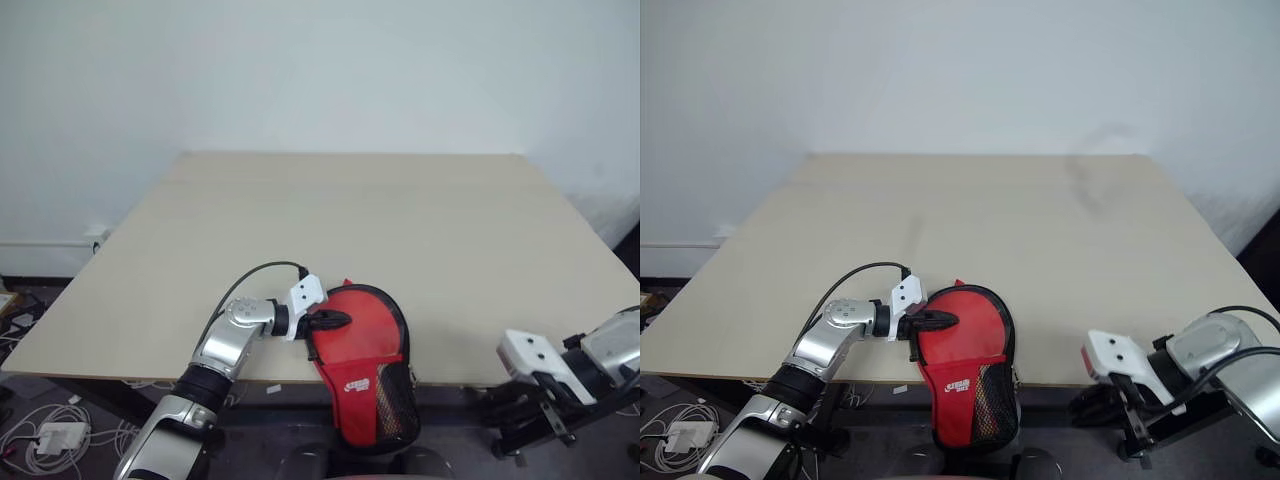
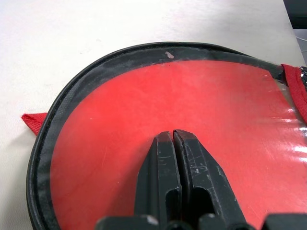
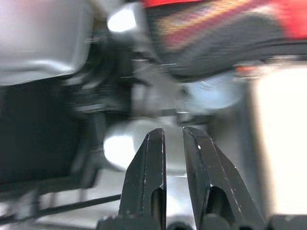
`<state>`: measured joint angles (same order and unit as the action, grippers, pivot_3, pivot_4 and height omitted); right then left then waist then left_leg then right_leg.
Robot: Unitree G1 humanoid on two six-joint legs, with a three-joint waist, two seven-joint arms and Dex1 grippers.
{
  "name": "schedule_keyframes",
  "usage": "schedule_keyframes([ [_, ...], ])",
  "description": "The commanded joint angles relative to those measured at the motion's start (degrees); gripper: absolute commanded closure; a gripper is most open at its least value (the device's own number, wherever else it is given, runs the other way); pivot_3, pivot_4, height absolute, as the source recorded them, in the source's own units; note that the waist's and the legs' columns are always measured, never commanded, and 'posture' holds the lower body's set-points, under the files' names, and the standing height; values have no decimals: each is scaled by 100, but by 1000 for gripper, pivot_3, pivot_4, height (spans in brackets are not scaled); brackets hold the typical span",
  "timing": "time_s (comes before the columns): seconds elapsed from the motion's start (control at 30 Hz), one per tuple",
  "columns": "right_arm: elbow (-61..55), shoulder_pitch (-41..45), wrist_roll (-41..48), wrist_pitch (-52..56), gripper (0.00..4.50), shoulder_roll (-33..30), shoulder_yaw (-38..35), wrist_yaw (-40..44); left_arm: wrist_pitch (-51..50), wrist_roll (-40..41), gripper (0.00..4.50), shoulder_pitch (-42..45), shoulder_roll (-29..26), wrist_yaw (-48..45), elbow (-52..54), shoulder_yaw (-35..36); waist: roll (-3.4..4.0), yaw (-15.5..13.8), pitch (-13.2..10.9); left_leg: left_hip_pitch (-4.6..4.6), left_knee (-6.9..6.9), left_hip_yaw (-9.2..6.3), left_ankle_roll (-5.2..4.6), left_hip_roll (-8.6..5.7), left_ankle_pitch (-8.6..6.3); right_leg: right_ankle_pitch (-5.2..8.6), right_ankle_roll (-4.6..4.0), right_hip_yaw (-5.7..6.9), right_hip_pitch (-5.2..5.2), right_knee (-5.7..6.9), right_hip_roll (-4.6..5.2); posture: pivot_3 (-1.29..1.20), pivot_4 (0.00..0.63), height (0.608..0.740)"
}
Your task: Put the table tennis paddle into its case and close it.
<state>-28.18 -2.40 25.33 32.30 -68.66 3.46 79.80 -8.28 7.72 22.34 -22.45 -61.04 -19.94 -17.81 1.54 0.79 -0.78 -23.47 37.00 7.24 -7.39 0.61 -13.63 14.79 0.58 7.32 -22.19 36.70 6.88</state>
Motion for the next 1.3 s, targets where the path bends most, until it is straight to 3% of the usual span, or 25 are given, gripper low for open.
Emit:
schedule_keyframes([
  [0.03,172,373,-147,19,3482,212,105,-282,-275,-425,4500,-254,-110,101,-681,-253,0,-3,0,0,0,1,0,0,0,0,0,-1,0,-2,1,0,0,706],
  [0.1,216,498,-174,28,2983,286,157,-338,-275,-427,4500,-249,-100,106,-687,-258,1,-11,-1,0,1,2,0,-1,0,-1,1,0,-1,-2,3,0,0,706],
  [0.33,383,1052,-378,303,609,718,528,-841,-264,-439,4500,-238,-66,130,-706,-273,0,-93,-2,1,-1,3,0,-1,0,-2,2,2,-11,-2,6,0,0,706],
  [0.7,580,1416,-1165,308,609,1503,1304,-1698,-252,-456,4500,-234,-48,176,-711,-265,-1,-102,-2,0,-1,4,0,-1,0,-3,3,4,-13,-3,9,0,0,706],
  [1.3,213,1390,-1274,1269,609,2033,1683,-2352,-250,-463,4500,-238,-97,189,-681,-241,-1,-102,-5,0,-5,4,0,-1,0,-4,4,6,-14,-3,9,0,0,706],
])
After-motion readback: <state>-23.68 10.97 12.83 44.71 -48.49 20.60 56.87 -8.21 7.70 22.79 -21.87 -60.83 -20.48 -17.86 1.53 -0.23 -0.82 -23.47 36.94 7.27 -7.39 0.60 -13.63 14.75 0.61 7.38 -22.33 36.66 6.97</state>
